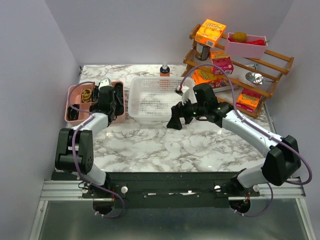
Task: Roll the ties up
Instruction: Place the tie in the storage box.
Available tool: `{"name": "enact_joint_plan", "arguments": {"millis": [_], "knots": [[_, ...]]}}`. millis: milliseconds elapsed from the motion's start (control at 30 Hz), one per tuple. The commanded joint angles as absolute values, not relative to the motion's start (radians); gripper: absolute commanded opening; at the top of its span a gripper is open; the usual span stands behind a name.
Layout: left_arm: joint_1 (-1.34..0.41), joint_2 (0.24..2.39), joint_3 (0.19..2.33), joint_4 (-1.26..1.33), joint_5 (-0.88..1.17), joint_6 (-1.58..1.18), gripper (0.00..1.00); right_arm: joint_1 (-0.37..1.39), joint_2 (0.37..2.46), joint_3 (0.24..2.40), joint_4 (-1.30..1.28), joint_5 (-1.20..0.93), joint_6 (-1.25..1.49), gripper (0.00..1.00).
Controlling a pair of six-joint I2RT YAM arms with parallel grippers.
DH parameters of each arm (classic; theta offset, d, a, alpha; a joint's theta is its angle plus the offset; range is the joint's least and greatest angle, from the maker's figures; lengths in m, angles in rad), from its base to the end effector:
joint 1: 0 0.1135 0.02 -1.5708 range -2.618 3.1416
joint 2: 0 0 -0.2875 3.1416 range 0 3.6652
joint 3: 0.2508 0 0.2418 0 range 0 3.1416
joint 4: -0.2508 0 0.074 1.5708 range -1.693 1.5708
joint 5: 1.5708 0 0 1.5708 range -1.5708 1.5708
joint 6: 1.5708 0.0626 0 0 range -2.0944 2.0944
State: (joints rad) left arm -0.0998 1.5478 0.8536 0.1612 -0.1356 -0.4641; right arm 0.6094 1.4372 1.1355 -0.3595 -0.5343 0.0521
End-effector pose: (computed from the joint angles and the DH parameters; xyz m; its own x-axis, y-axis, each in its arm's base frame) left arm 0.3481 -0.0264 0.2281 -0.4444 -0.4012 -0.8009 -0.2416 0.9146 -0.3241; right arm 0.2475 0.2117 0.3076 -0.5457 -0.3262 -0.7719 -0.7948 0.4933 0.3534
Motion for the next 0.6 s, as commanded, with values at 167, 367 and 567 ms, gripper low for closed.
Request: {"name": "enact_joint_plan", "arguments": {"millis": [167,367,567], "knots": [[-0.147,1.569,0.862,0.135,-0.204,-0.478,0.0,0.614,1.445,1.123,-0.367,-0.537,0.044,1.0],[-0.233,1.588,0.836,0.083,-0.297,-0.563,0.0,0.614,1.447,1.12,-0.367,-0.538,0.045,1.0],[-0.288,1.618,0.799,0.089,-0.468,-0.656,0.0,0.614,1.439,1.114,-0.368,-0.54,0.043,1.0]]}}
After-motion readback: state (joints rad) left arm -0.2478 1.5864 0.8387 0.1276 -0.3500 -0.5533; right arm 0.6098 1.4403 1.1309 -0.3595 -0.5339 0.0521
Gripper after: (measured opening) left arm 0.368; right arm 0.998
